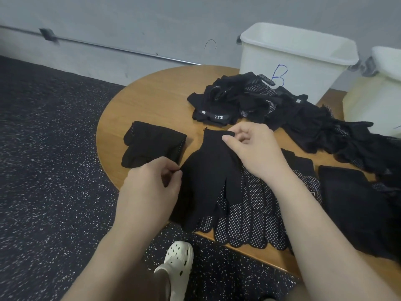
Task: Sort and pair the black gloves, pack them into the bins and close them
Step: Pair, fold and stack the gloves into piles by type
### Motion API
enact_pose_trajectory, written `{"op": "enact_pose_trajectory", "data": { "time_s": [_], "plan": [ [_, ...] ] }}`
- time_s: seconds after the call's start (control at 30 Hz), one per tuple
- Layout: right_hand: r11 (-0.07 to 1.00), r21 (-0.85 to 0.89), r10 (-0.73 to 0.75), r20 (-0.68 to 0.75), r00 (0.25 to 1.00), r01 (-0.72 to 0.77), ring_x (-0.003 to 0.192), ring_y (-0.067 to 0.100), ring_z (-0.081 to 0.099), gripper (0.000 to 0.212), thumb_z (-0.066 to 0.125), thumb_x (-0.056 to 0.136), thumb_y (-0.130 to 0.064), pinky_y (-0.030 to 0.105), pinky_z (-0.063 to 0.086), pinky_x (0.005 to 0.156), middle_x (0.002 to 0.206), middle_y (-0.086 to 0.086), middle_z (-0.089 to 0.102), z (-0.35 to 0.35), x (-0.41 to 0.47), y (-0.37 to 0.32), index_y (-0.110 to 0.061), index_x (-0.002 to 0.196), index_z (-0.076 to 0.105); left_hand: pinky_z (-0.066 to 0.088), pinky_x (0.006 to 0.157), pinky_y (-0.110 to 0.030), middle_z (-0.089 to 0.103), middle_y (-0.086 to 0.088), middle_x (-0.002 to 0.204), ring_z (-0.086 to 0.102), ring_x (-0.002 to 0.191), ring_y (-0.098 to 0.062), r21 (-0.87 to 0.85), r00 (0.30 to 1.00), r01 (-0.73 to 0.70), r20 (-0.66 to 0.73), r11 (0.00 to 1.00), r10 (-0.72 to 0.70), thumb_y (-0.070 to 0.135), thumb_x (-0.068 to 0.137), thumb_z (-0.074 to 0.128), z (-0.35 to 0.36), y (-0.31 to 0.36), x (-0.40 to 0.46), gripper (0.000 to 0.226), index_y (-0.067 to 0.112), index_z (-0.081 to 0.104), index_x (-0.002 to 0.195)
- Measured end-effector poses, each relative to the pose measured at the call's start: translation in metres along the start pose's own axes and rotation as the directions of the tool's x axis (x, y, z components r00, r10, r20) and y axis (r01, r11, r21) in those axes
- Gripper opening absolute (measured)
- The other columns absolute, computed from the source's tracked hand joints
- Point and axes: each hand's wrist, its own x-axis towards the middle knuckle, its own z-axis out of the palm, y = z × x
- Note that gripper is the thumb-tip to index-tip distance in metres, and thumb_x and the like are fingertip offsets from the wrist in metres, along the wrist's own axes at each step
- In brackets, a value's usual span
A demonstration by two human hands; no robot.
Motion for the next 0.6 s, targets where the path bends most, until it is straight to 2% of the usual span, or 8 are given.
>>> {"op": "enact_pose_trajectory", "data": {
  "time_s": [0.17, 0.37, 0.5, 0.53, 0.6],
  "plan": [
    [0.999, -0.047, -0.002, -0.008, 1.0, 0.002, 0.07, 0.019, 0.069, 0.011, 0.07, 0.096, -0.025, 0.026, 0.055, 0.067, 0.073, 0.001, 0.072, 0.0, 0.0003, 0.0013, -0.018, 0.089, 0.073, 0.056, 0.064, -0.033, 0.067, 0.019, 0.073, 0.064, 0.069, -0.003, -0.02, 1.0, -0.001, 0.005, 1.0, 0.001, 0.03, 0.092, 0.073, 0.0, -0.0015, -0.0011, 0.002, 0.032, 0.074, 0.092],
    [0.989, -0.148, -0.018, -0.053, 0.998, 0.01, 0.065, 0.013, 0.063, 0.013, 0.073, 0.094, -0.028, 0.02, 0.05, 0.064, 0.073, 0.0, 0.071, -0.0049, -0.0006, 0.0063, -0.024, 0.081, 0.071, 0.044, 0.059, -0.029, 0.064, 0.02, 0.075, 0.059, 0.065, -0.006, 0.008, 0.999, 0.019, 0.028, 1.0, -0.019, 0.032, 0.09, 0.074, 0.0015, -0.0017, -0.0021, 0.004, 0.034, 0.071, 0.092],
    [0.981, -0.192, -0.011, -0.07, 0.997, -0.003, 0.071, 0.003, 0.06, 0.023, 0.075, 0.092, -0.029, 0.007, 0.041, 0.055, 0.076, -0.011, 0.067, -0.0045, 0.0, 0.007, -0.035, 0.073, 0.063, 0.052, 0.063, -0.034, 0.065, 0.016, 0.078, 0.06, 0.067, -0.011, 0.007, 1.0, 0.016, 0.025, 1.0, -0.017, 0.028, 0.091, 0.073, 0.0014, -0.0014, -0.0029, 0.004, 0.031, 0.072, 0.094],
    [0.977, -0.212, -0.015, -0.076, 0.997, -0.002, 0.068, 0.003, 0.06, 0.024, 0.075, 0.092, -0.029, 0.008, 0.04, 0.057, 0.076, -0.013, 0.065, -0.0036, 0.0, 0.0075, -0.036, 0.073, 0.062, 0.054, 0.064, -0.035, 0.065, 0.015, 0.079, 0.061, 0.069, -0.012, 0.011, 1.0, 0.013, 0.024, 1.0, -0.013, 0.027, 0.091, 0.073, 0.0014, -0.0012, -0.0034, 0.004, 0.029, 0.073, 0.095],
    [0.971, -0.238, -0.021, -0.084, 0.996, 0.0, 0.067, 0.003, 0.059, 0.019, 0.076, 0.092, -0.028, 0.022, 0.045, 0.063, 0.077, -0.014, 0.066, -0.0007, 0.0004, 0.009, -0.033, 0.077, 0.065, 0.055, 0.067, -0.036, 0.064, 0.013, 0.083, 0.061, 0.074, -0.012, 0.034, 1.0, 0.001, 0.03, 0.999, -0.002, 0.024, 0.092, 0.072, 0.0016, -0.0011, -0.0044, 0.005, 0.025, 0.074, 0.097]
  ]
}}
